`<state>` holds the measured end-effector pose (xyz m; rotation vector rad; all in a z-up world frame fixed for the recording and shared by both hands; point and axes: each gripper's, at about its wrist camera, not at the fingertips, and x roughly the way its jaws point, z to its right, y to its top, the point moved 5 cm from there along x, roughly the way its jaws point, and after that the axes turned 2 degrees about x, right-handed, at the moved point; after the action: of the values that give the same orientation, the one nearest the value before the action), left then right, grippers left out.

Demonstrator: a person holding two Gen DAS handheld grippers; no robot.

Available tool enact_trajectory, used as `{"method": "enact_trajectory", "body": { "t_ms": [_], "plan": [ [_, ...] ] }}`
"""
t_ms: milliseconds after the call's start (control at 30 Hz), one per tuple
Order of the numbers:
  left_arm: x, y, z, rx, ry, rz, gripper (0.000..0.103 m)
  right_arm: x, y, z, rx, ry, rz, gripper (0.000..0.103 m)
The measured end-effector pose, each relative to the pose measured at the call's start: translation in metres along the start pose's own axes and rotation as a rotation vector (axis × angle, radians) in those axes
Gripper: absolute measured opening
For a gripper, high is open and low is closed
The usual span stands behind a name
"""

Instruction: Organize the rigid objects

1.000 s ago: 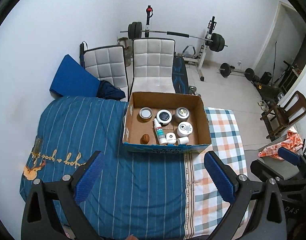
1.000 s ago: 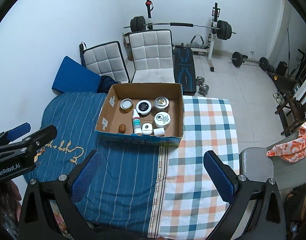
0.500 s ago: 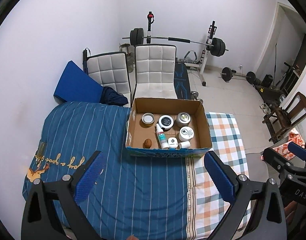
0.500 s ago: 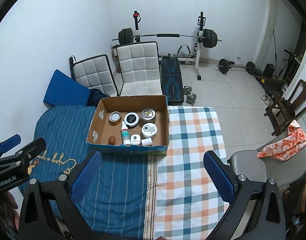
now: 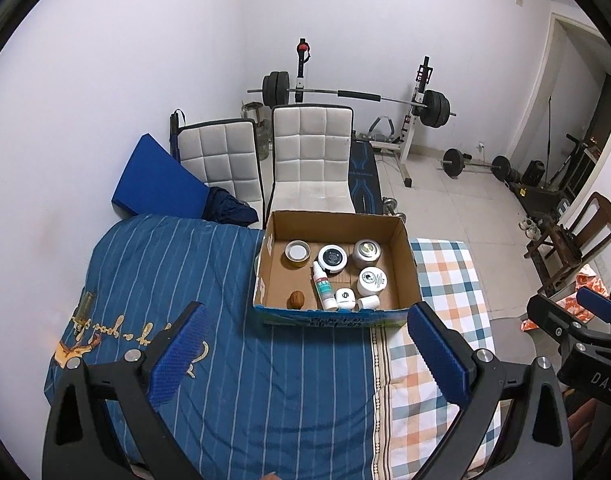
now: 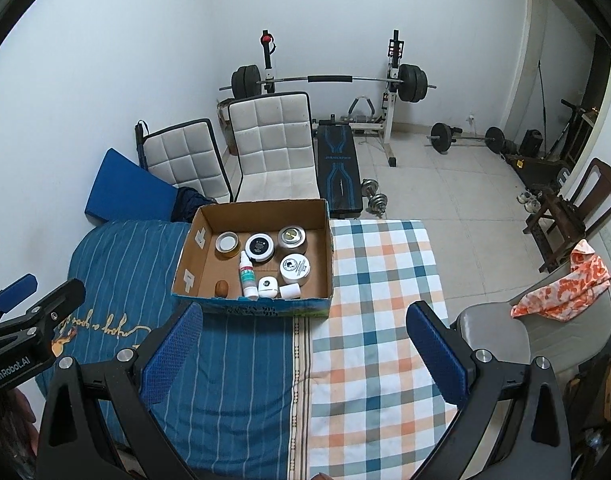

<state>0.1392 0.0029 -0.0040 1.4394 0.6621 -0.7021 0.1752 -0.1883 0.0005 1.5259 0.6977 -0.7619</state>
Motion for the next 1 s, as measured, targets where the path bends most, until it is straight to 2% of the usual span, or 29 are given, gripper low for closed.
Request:
{"method": "enact_trajectory", "body": {
  "t_ms": [1000],
  "plan": [
    [-0.0048, 0.0052, 0.0031, 0.017, 0.002, 0.006, 0.102, -0.0081, -0.0011, 0.0028, 0.011, -0.016, 0.021, 0.103]
  ]
}}
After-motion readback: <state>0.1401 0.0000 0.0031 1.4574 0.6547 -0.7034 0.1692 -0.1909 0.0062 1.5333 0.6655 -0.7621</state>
